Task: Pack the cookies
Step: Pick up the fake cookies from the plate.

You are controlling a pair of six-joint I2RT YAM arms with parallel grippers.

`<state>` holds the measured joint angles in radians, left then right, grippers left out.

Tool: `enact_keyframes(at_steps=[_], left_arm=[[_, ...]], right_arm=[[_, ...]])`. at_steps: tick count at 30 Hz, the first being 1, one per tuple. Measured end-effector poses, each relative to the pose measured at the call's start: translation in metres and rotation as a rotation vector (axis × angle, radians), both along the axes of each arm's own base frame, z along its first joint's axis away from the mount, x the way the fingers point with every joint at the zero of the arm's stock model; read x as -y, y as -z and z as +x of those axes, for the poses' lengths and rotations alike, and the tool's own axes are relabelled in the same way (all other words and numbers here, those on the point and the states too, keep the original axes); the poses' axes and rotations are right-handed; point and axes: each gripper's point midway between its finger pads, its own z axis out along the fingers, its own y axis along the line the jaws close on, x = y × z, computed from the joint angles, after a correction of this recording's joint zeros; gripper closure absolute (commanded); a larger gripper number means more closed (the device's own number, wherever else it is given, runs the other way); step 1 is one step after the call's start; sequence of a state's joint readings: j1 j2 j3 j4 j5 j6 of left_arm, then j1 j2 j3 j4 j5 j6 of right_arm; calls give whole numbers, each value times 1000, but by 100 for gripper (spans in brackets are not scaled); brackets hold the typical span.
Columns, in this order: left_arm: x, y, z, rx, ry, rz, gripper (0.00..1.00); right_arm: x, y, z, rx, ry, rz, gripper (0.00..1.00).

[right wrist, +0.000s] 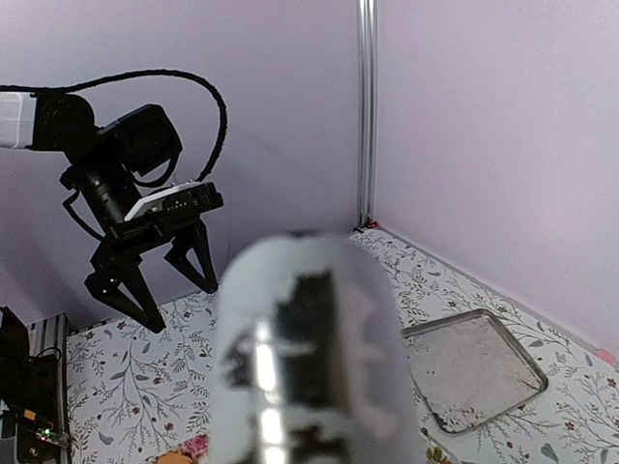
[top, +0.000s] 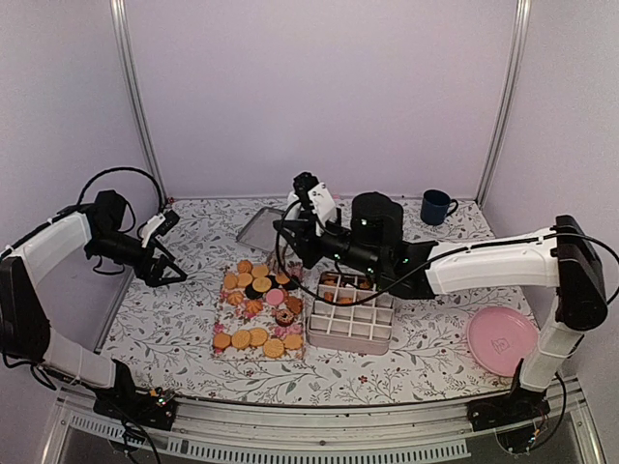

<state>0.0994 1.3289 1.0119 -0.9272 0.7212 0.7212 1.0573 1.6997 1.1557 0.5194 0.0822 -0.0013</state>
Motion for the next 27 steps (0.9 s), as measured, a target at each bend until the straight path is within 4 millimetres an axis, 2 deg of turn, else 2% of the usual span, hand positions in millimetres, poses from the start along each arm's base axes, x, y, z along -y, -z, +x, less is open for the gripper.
enact_keyframes(at_steps=[3, 4, 9, 12, 15, 17, 27], left_arm=[[-2, 4, -2, -5, 0, 12, 1], [-4, 5, -2, -8, -3, 14, 1], [-14, 13, -5, -24, -27, 27, 1], [-18, 16, -6, -31, -37, 31, 1], [-22, 17, -8, -34, -42, 34, 1], [-23, 16, -9, -32, -43, 37, 1], [-23, 15, -15, -35, -36, 39, 1]], right_arm=[[-35, 11, -4, -25, -73, 2, 82], [-45, 16, -7, -31, -96, -1, 77], [-100, 46, -52, -60, -278, -30, 70], [-116, 59, -80, -73, -365, -48, 69], [-127, 72, -102, -90, -444, -65, 67], [-131, 77, -105, -97, -469, -70, 66], [-142, 97, -96, -91, -476, -94, 64]])
